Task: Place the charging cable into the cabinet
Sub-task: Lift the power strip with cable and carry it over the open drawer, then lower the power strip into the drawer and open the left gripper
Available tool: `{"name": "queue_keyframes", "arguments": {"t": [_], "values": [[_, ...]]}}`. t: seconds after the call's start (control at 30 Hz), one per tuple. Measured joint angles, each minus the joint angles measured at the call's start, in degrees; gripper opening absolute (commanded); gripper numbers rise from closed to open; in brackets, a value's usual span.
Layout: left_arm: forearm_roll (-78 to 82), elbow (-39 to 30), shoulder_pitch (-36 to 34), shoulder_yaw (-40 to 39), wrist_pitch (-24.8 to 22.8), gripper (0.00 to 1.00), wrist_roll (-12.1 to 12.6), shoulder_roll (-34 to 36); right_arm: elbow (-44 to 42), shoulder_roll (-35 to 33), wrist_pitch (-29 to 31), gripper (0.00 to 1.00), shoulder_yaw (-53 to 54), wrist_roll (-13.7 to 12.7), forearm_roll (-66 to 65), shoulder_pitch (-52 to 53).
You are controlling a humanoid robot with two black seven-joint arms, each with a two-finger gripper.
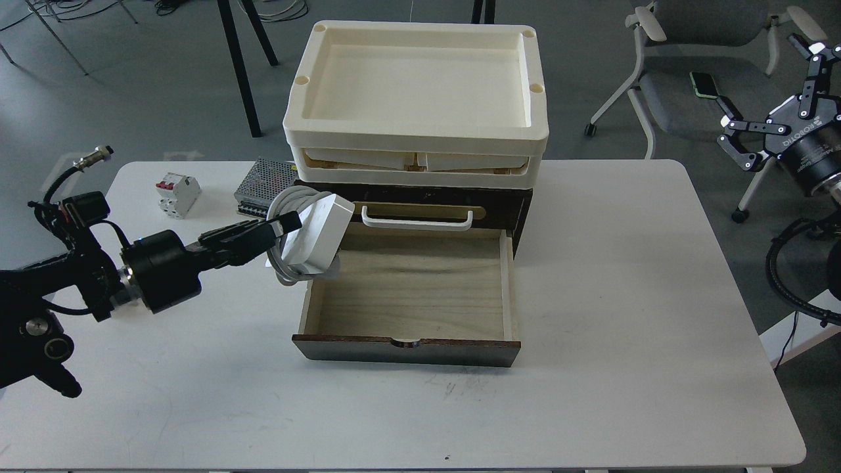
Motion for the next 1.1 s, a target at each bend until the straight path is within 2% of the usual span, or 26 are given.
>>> {"name": "queue_keyframes", "arguments": {"t": [0.2,0.47,0.83,1.1], "values": [[-0.14,0.34,3.46,0.16,1.36,0.00,0.00,-4.45,-0.10,-0.23,0.00,1.00,0.03,0.00,0.00,-0.71],[-0.35,1.25,3.77,0.31,1.58,0.00,0.00,-10.54,-0.02,-0.24,0.00,1.00,0.03,0.00,0.00,-1.19],[-1.01,14.97,5.02,0.30,-0.41,0.00,-0.02,-20.14,-0.02,-0.24,0.00,1.00,0.12,0.00,0.00,-2.15],[-0.92,18.23,5.50,0.29,-0.75,0.00,-0.02,-22.94,-0.06,-0.24,0.00,1.00,0.34,0.00,0.00,-3.05]]}}
